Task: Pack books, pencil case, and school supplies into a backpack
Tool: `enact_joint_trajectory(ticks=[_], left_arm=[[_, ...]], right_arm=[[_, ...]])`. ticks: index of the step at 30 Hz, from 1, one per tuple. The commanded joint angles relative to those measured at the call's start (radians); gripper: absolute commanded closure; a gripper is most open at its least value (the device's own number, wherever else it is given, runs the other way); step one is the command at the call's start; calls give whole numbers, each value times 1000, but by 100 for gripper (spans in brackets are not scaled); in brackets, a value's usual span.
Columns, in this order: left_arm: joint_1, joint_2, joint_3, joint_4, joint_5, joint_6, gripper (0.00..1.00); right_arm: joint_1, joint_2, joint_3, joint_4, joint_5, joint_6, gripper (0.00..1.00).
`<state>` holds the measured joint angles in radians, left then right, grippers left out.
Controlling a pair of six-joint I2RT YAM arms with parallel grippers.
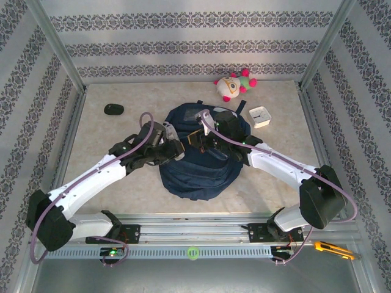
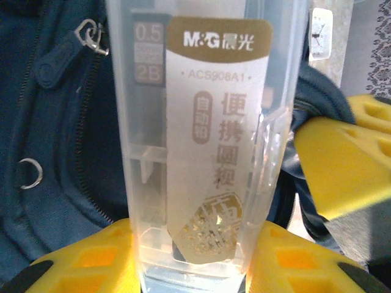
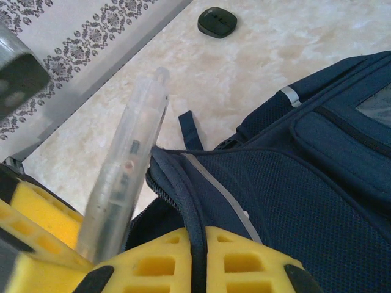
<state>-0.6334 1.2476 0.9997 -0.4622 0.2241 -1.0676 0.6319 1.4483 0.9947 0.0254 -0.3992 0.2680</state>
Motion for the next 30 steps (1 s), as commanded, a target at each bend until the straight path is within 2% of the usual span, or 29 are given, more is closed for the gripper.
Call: enact_joint_trajectory(ticks=[1,3,5,10,13,18,25,28,30], left_arm=[[-27,45,10,85,1,-47,63],[-37,66,5,118,13,-58,61],[-42,86,-1,161,37,-72,54],[-54,118,3,188,80,-85,49],[-60,122,1,186,86,-86,39],[-60,97,-10,172,60,-73,35],[-49,39,22,31,-62,69,35],[-33,-45,-57,139,-44,209,33],[-14,-109,-131,213,-46,228,33]], right_arm=[[-13,-23,57,40,31,39,100],[-16,-21,60,38,31,40,100],[-18,-17,66,35,28,49,100],[-24,-10,69,34,15,58,100],[-26,-8,70,36,13,59,100],[-26,-4,75,36,2,58,100],[-27,-16,68,36,-4,61,100],[-26,-28,60,36,-3,59,100],[-26,-36,56,36,-3,59,100]])
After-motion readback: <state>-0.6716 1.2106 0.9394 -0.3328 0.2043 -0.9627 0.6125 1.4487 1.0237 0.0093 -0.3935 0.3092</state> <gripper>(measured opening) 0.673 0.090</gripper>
